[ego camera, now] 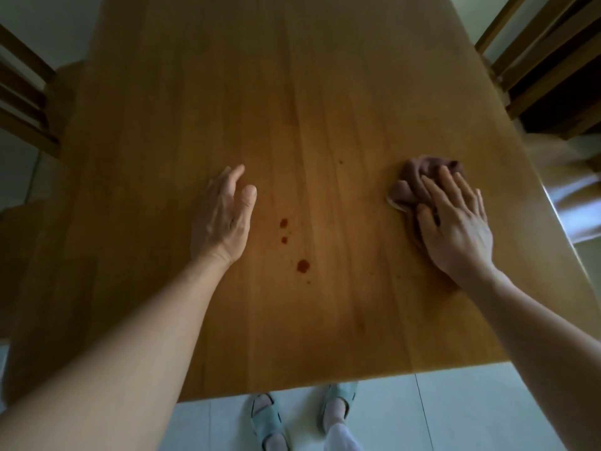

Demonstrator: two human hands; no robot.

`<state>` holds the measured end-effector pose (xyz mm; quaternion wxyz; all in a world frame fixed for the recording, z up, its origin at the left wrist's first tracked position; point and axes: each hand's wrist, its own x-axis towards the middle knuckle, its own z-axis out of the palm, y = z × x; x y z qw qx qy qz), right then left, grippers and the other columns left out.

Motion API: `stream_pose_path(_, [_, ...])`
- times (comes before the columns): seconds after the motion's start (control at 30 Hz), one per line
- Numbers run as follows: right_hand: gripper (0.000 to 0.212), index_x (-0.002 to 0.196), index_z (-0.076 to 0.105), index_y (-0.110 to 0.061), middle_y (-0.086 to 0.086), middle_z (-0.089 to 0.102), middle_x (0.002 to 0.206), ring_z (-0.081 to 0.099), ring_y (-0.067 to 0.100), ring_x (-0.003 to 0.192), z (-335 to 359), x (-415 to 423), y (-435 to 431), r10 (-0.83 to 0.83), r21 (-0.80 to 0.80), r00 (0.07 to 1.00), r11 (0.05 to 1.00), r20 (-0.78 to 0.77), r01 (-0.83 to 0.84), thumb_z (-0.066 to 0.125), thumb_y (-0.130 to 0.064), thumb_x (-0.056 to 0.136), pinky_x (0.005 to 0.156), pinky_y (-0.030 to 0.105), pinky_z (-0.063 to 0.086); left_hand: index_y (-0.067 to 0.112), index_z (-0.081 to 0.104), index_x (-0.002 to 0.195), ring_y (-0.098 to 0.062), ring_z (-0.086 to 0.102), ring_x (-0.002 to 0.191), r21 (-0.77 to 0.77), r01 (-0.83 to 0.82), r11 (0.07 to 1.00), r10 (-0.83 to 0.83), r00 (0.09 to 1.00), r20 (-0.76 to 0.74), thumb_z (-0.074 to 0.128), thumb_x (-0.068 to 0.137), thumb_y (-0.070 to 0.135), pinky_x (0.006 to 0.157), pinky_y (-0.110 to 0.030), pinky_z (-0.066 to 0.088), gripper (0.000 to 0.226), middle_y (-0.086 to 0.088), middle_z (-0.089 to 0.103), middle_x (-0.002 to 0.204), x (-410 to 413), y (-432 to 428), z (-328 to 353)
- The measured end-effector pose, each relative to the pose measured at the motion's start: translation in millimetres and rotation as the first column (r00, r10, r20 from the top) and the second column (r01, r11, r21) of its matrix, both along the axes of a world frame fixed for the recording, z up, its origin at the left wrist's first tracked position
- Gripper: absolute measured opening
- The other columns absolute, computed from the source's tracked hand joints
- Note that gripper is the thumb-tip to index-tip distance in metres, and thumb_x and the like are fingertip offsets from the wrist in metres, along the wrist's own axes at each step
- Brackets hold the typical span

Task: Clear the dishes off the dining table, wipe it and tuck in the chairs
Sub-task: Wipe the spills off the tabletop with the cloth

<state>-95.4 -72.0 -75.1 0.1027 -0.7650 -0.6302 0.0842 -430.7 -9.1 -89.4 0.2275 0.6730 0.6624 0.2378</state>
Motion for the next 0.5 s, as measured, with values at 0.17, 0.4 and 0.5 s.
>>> stream_pose_path(0.17, [0.058,0.152,0.034,-0.031,0.002,0.020,0.163,0.010,0.020,0.151,0,-15,-60,-0.267,0.016,0.963,0.963,-0.040,0.268,0.028,-0.044,0.095,0.123,0.042,0.004,0.029,0.033,0.150,-0.023,0.028,0.145,-0.015,0.025,1.000,-0.025,1.000,-0.011,0.001,0.085,0.077,0.116,-0.045,0.028,0.087,-0.001,0.030,0.159,-25,-39,0])
stream_pose_path(0.4, [0.060,0.153,0.030,-0.029,0.002,0.013,0.165,0.004,0.019,0.152,-3,-102,-58,-0.334,-0.001,0.942,0.942,-0.037,0.334,0.025,-0.044,0.095,0.123,0.041,0.000,0.028,0.034,0.150,-0.021,0.026,0.146,-0.002,0.010,1.000,-0.010,1.000,-0.025,-0.008,0.080,0.080,0.116,-0.038,0.021,0.097,0.001,0.030,0.159,-27,-54,5])
stream_pose_path(0.5, [0.057,0.154,0.028,-0.033,-0.001,0.012,0.165,0.002,0.018,0.152,-4,-145,-38,-0.216,0.012,0.975,0.976,-0.053,0.217,0.026,-0.044,0.097,0.123,0.041,-0.001,0.028,0.034,0.150,-0.020,0.027,0.146,0.006,0.015,1.000,-0.015,1.000,-0.022,-0.007,0.081,0.080,0.117,-0.038,0.023,0.096,0.000,0.031,0.159,-26,-54,5])
